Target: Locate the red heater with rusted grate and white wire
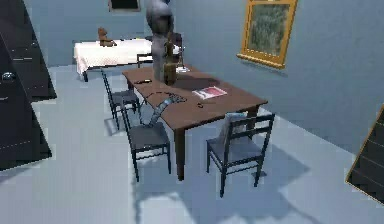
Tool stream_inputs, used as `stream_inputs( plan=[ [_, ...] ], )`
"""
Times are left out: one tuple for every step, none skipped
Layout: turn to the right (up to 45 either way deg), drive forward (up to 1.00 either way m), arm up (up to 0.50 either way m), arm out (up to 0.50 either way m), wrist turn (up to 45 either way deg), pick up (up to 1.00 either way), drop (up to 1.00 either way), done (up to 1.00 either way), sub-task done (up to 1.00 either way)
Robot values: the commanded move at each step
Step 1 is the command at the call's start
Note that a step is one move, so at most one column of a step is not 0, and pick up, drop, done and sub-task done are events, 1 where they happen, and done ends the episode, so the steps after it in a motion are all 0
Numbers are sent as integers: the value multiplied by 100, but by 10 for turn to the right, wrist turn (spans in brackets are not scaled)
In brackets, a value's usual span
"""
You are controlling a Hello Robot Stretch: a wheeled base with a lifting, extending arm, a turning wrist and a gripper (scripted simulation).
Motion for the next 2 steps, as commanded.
stream_inputs(
  plan=[
    [-420, 0, 0, 0, 0, 0, 0, 0, 0],
    [0, 100, 0, 0, 0, 0, 0, 0, 0]
  ],
)
